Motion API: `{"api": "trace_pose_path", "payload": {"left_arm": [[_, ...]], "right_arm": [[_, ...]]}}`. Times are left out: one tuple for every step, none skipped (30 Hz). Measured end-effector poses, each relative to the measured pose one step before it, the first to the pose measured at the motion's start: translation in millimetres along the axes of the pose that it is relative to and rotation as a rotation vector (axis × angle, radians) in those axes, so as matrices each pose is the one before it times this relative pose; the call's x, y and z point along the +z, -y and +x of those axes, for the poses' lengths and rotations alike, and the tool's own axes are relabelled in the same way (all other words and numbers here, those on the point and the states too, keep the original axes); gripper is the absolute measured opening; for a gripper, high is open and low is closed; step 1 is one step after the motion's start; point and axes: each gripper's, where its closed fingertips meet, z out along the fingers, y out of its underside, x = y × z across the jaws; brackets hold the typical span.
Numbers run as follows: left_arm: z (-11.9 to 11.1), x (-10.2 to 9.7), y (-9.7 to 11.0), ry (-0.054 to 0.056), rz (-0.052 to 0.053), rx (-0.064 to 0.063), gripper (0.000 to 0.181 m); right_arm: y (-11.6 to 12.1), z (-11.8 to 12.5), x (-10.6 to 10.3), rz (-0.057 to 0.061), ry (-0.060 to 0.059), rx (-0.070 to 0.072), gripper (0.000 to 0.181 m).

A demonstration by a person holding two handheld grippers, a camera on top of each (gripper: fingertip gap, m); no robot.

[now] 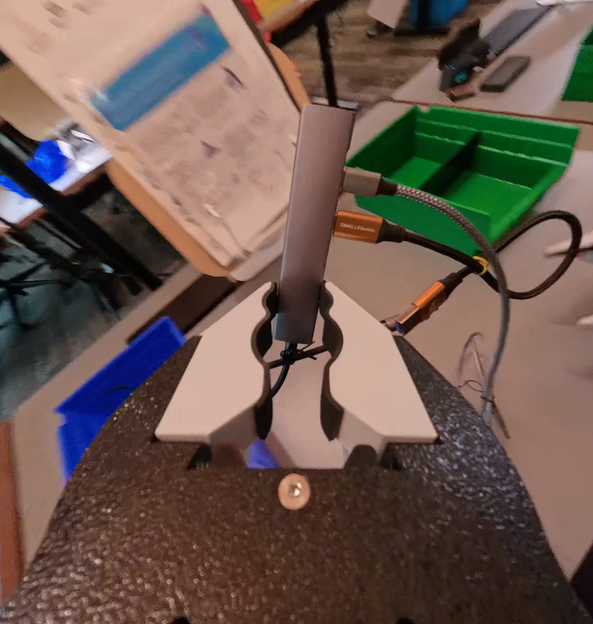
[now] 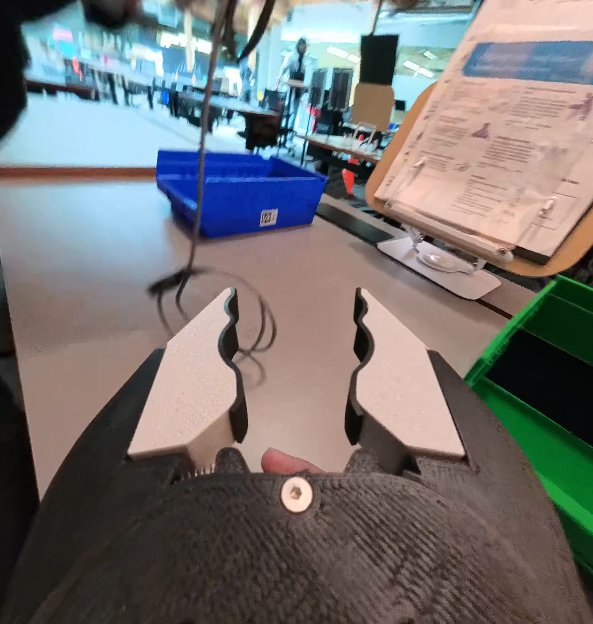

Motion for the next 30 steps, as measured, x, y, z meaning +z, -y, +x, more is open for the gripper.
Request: {"api": "trace_pose_path", "payload": {"left_arm": [[18.67,12.62,-10.34,-0.0311,-0.0207,-0.0054,0.023],[17.92,12.77,-10.0,-0.0288,-0.0208,0.0,0.022],[17.61,12.49,-9.32,-0.0306,-0.0209,0.0028,0.022],[16.61,12.41,-8.59,-0.0259,-0.0164,0.0006,0.022],[15.9,13.02,-7.74,-0.0216,-0.0127,0.0132,0.022],[14.29,13.92,-7.7,-0.0101,-0.0116,0.0337,0.022],[10.75,14.02,-10.02,0.0114,-0.0295,0.0434,0.022],[13.45,13.39,-9.97,-0.0058,-0.0383,0.0444,0.022],[16.01,12.04,-5.59,-0.0255,-0.0189,0.0414,0.023],[15.05,10.2,-1.62,-0.0229,-0.001,0.0434,0.023],[12.75,8.41,0.33,-0.0114,0.0015,0.0418,0.023],[11.55,6.41,1.67,-0.0085,0.0004,0.0449,0.023],[10.0,4.61,3.45,-0.0045,0.0045,0.0388,0.023],[8.18,2.99,4.25,-0.0008,0.0048,0.0305,0.023],[6.91,1.71,5.87,-0.001,0.0149,0.0345,0.022],[6.43,0.36,8.06,-0.0035,0.0315,0.0469,0.022],[5.91,-0.58,8.57,-0.0042,0.0377,0.0549,0.022],[4.89,-1.19,7.94,-0.0018,0.0342,0.0522,0.022],[2.98,-1.14,6.14,0.0047,0.0249,0.0417,0.022],[-0.21,-0.8,1.93,0.0186,0.0042,0.0333,0.022],[-0.44,-1.04,0.72,0.0139,0.0078,0.0402,0.022],[0.91,-1.61,1.84,0.0031,0.0259,0.0431,0.022],[0.77,-2.71,3.81,0.0003,0.0469,0.0347,0.022],[1.63,-4.24,6.2,-0.0089,0.066,0.0197,0.023],[1.98,-5.63,6.92,-0.0195,0.069,0.0045,0.033],[-2.06,-6.59,6.92,0.0018,0.0643,-0.0171,0.043],[-2.29,-7.19,7.63,-0.0035,0.0648,-0.0277,0.045],[-1.08,-6.93,7.53,-0.0141,0.0557,-0.032,0.046],[-3.94,-6.38,5.22,0.0022,0.0343,-0.0345,0.049],[-5.71,-5.98,3.61,0.0138,0.0179,-0.0297,0.051]], "right_arm": [[6.41,6.73,-4.38,0.0365,-0.0233,0.0543,0.072],[5.72,6.49,-4.78,0.0309,-0.0208,0.0586,0.076],[4.51,2.38,-4.58,0.0202,0.0026,0.0524,0.083],[2.45,-0.82,-4.18,0.0047,0.0169,0.037,0.089],[1.34,0.77,-3.3,-0.0076,0.0,0.0189,0.092],[2.18,0.63,-3.07,-0.003,-0.0054,0.0041,0.099],[4.64,2.16,-2.69,0.0182,-0.0187,0.0127,0.105],[5.04,4.26,-2.33,0.0273,-0.0256,0.025,0.102],[4.09,3.26,-1.52,0.0326,-0.0068,0.0322,0.101],[1.3,1.46,-1.05,0.0249,0.0175,0.0359,0.1],[-4.53,2.25,-0.51,-0.0059,0.0194,0.0485,0.094],[-9.84,2.62,0.59,-0.0398,0.0196,0.0561,0.088],[-11.46,0.27,1.95,-0.051,0.0326,0.0505,0.087],[-9.37,-1.08,2.73,-0.0365,0.0336,0.0403,0.085],[-5.83,-0.1,2.86,-0.0129,0.0196,0.0317,0.078],[-3.18,-0.46,2.68,0.0023,0.013,0.0248,0.07],[-1.27,-2.79,2.22,0.0124,0.0242,0.0198,0.054],[-0.37,-2.25,1.76,0.0148,0.0178,0.0191,0.035],[-0.08,0.8,0.41,0.0114,0.0019,0.0164,0.011],[0.76,-1.88,-0.05,0.0086,0.0238,0.0272,0.009],[-1.88,-0.04,-0.26,-0.0217,0.0172,0.0453,0.008],[-1.18,-1.19,-1.14,-0.02,0.0273,0.0342,0.008],[1.15,-1.88,-1.95,0.0001,0.0311,0.0322,0.007],[2.07,-1.9,-2.5,0.0103,0.0306,0.0457,0.008],[3.95,-2.89,-2.78,0.0222,0.0428,0.0614,0.008],[3.52,-2.42,-2.69,0.0224,0.0431,0.0678,0.007],[2.07,-0.38,-1.81,0.0151,0.0312,0.0676,0.007],[0.98,1.75,-1.2,0.0126,0.0163,0.0595,0.007],[1.63,0.46,-0.63,0.0194,0.0229,0.0496,0.007],[2.21,-0.38,-0.56,0.0228,0.0278,0.0491,0.007]]}}
